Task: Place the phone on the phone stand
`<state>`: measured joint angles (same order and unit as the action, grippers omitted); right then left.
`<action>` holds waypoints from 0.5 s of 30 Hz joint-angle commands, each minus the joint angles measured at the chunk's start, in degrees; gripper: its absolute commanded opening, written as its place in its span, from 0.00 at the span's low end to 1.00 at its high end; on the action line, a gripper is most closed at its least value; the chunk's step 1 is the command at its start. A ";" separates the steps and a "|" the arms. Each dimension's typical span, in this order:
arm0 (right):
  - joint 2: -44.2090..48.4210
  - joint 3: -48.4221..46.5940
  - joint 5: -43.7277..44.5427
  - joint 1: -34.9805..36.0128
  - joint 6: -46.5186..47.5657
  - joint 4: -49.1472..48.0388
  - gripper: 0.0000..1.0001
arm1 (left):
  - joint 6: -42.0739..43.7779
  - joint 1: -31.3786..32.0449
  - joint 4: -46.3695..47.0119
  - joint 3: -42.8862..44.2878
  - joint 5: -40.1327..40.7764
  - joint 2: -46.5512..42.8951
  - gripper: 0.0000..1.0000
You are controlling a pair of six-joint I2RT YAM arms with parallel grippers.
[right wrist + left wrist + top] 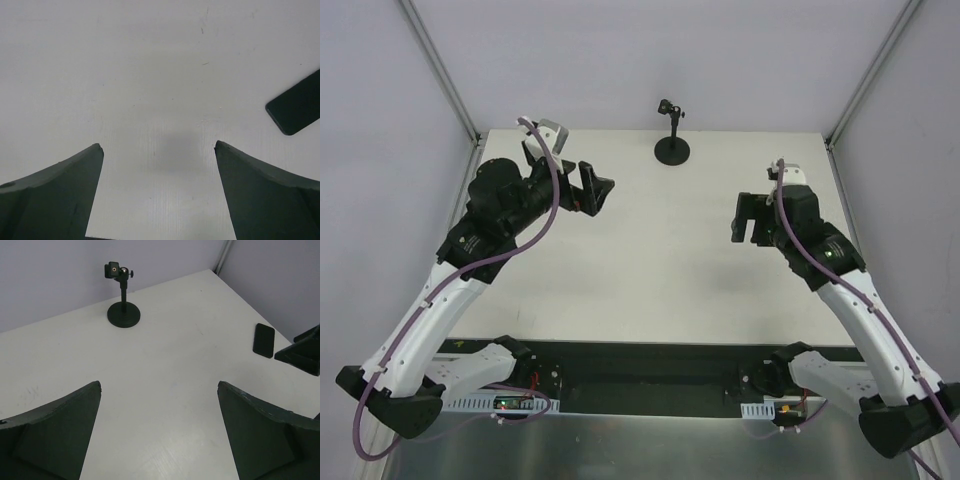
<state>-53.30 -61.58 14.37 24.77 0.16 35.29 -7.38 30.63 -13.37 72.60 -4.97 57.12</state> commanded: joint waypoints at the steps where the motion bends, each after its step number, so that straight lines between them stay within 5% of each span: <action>1: -5.66 -2.66 -7.04 0.36 -2.45 -3.64 0.96 | 3.41 -0.31 1.32 -3.15 -2.77 0.71 0.99; 15: -22.29 -16.46 -3.83 -0.78 -3.15 -4.88 0.96 | 6.06 -0.14 2.99 -9.75 3.04 -0.43 0.99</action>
<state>-74.52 -74.11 7.29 24.82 -2.31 31.31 -1.91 30.63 -13.04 63.48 -3.14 58.76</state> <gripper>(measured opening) 0.960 0.992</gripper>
